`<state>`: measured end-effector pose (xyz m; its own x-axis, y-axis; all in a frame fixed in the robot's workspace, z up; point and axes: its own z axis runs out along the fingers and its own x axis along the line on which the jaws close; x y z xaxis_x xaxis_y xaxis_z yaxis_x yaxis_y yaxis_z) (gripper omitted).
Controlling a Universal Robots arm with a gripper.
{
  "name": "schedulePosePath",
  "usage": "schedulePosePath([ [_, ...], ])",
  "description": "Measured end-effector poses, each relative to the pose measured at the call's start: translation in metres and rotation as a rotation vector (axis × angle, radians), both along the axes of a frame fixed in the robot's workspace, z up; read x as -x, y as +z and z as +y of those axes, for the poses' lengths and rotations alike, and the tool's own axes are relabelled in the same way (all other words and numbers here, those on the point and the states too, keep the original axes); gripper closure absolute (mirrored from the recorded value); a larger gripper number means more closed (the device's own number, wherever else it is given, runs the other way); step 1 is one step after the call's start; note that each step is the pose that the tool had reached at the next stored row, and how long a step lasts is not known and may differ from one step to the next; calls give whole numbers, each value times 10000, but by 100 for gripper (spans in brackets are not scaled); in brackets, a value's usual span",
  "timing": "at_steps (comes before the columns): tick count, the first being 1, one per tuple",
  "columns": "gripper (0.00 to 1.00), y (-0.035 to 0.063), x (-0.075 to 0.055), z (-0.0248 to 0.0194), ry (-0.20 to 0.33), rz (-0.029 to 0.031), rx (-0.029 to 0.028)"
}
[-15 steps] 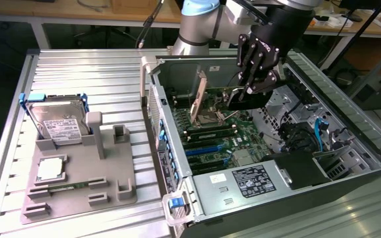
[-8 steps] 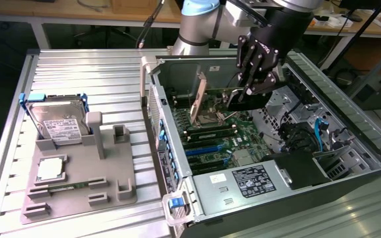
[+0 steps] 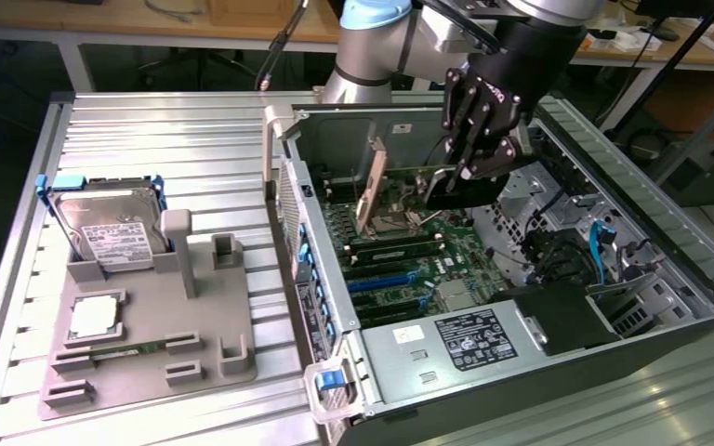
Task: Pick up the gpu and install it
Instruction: 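Insert the gpu into the slot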
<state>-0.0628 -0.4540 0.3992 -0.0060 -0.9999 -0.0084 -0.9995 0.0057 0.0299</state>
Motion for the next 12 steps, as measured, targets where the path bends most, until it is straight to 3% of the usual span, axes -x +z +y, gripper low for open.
schedulePosePath([
  [12, 73, -41, 0, 0, 0, -1, 0],
])
